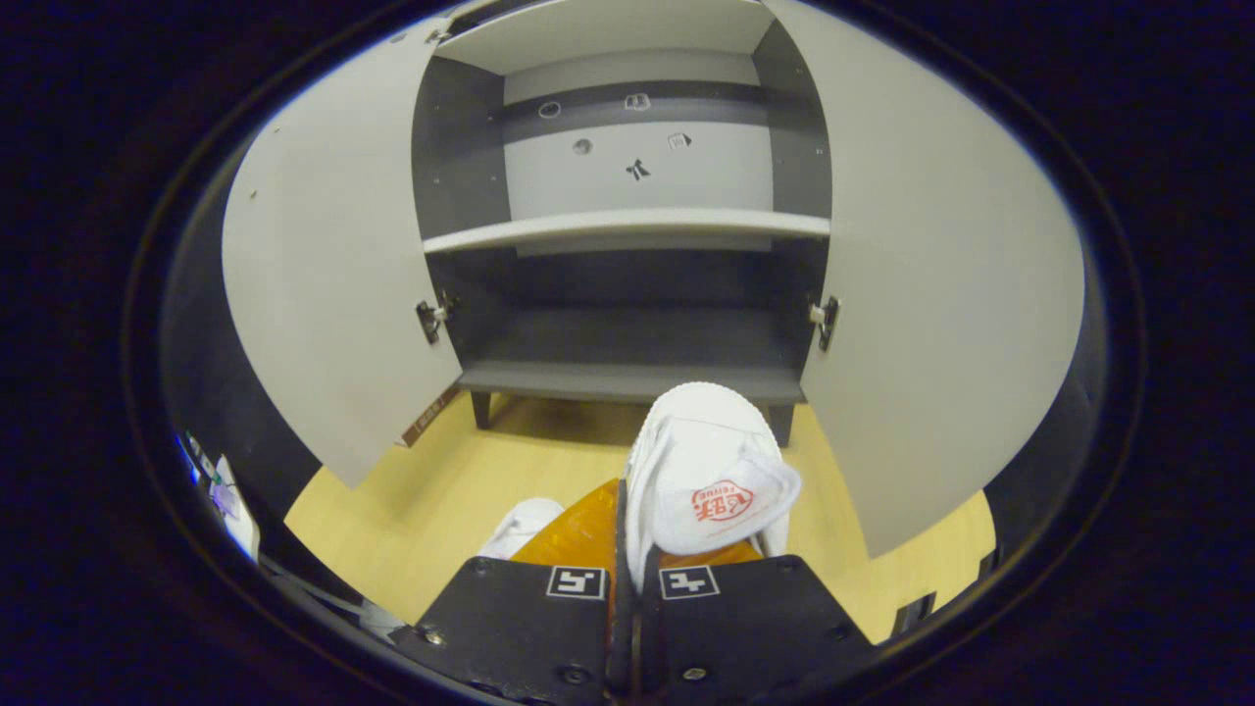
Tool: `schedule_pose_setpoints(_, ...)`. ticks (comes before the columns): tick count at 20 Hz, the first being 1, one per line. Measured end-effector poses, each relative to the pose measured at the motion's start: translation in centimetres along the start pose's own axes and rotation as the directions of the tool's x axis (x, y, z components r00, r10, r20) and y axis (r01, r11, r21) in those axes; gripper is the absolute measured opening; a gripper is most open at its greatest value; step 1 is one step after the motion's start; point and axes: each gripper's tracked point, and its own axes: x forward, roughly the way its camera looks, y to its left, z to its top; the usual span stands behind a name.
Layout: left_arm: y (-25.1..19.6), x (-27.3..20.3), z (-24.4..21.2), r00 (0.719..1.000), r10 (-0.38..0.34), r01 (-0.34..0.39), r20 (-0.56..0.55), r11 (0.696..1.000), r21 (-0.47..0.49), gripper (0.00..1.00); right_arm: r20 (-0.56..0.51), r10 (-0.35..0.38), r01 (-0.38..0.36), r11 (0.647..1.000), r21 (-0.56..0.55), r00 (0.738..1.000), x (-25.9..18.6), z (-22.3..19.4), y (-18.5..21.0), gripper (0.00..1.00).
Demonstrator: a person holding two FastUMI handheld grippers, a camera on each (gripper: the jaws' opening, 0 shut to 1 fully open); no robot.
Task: Grab one shoe with the right hand and put it into the shoe cabinet, grab the other shoe with the left hand and put it into the shoe cabinet; then close the right door with the right hand and the left door with the left hand.
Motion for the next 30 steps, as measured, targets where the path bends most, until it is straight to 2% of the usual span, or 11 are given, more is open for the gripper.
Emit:
schedule_pose_setpoints(2,0.0,-0.1,0.4,1.0,0.003,-0.003,0.014,1.0,-0.009,0.96,0.064,0.004,-0.003,1.0,-0.019,0.998,-0.5,4.4,0.4,0.07)
schedule_pose_setpoints(3,-0.1,0.0,0.5,1.0,0.003,-0.002,0.015,1.0,-0.015,1.0,0.095,0.003,0.0,1.0,-0.027,0.995,-0.6,6.5,0.5,0.07)
schedule_pose_setpoints(4,-0.1,0.0,0.7,1.0,0.006,-0.005,0.02,1.0,-0.022,0.96,0.121,-0.004,0.009,0.999,-0.037,0.993,-0.7,8.5,0.6,0.07)
schedule_pose_setpoints(6,0.0,0.1,1.0,0.999,0.014,-0.013,0.029,0.999,-0.029,1.0,0.177,-0.011,0.022,0.998,-0.059,0.984,-0.7,12.5,0.7,0.07)
schedule_pose_setpoints(8,0.4,0.2,1.4,0.999,0.028,-0.027,0.036,0.999,-0.032,0.96,0.223,-0.012,0.027,0.997,-0.067,0.975,-0.2,16.0,0.7,0.07)
schedule_pose_setpoints(16,1.9,0.9,1.2,0.992,0.127,-0.126,0.008,0.991,-0.04,0.96,0.308,-0.037,0.067,0.994,-0.088,0.951,6.2,27.0,-0.6,0.07)
schedule_pose_setpoints(21,2.4,1.2,1.0,0.984,0.177,-0.178,-0.015,0.983,-0.037,0.96,0.289,-0.064,0.097,0.99,-0.1,0.955,12.2,30.7,-1.7,0.07)
schedule_pose_setpoints(25,2.4,1.6,1.1,0.979,0.2,-0.201,-0.03,0.979,-0.028,0.96,0.234,-0.08,0.104,0.99,-0.092,0.969,16.9,31.7,-2.6,0.07)
schedule_pose_setpoints(27,2.0,1.8,1.3,0.979,0.199,-0.2,-0.033,0.98,-0.015,0.96,0.183,-0.103,0.123,0.987,-0.105,0.978,18.9,31.6,-3.1,0.05)
schedule_pose_setpoints(30,1.5,1.7,1.9,0.982,0.19,-0.191,-0.019,0.982,-0.011,0.96,0.08,-0.106,0.114,0.988,-0.102,0.991,20.9,30.8,-3.3,0.08)
